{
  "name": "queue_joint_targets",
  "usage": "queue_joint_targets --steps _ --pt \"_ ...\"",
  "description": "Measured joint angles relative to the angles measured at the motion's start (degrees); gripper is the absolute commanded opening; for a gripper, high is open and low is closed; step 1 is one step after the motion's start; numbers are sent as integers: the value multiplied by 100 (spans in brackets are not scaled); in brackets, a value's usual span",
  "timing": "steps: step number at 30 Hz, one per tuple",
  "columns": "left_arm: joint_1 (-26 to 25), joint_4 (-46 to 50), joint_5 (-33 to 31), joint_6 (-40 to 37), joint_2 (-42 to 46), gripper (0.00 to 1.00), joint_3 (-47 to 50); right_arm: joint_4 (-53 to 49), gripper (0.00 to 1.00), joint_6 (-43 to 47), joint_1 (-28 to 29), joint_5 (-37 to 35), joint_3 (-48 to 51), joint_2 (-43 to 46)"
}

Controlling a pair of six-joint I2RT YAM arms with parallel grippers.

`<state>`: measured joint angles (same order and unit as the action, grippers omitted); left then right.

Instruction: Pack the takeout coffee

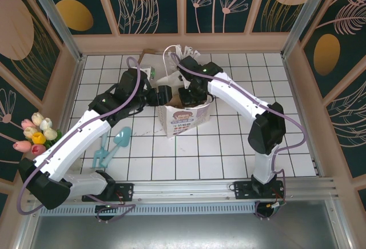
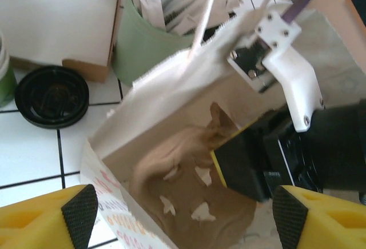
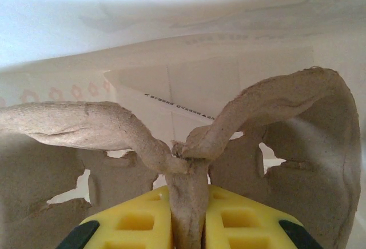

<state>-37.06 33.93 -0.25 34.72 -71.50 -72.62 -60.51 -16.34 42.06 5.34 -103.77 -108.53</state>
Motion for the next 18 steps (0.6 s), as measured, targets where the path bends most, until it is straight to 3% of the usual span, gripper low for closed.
queue_joint_targets --steps 2,7,18 --pt "0 31 31 74 0 57 50 0 16 31 7 -39 -11 -28" --pt "0 48 13 122 -26 38 140 -17 16 146 42 -116 -11 -37" --pt "0 9 -173 9 -70 30 140 -66 17 260 63 -258 -2 -208"
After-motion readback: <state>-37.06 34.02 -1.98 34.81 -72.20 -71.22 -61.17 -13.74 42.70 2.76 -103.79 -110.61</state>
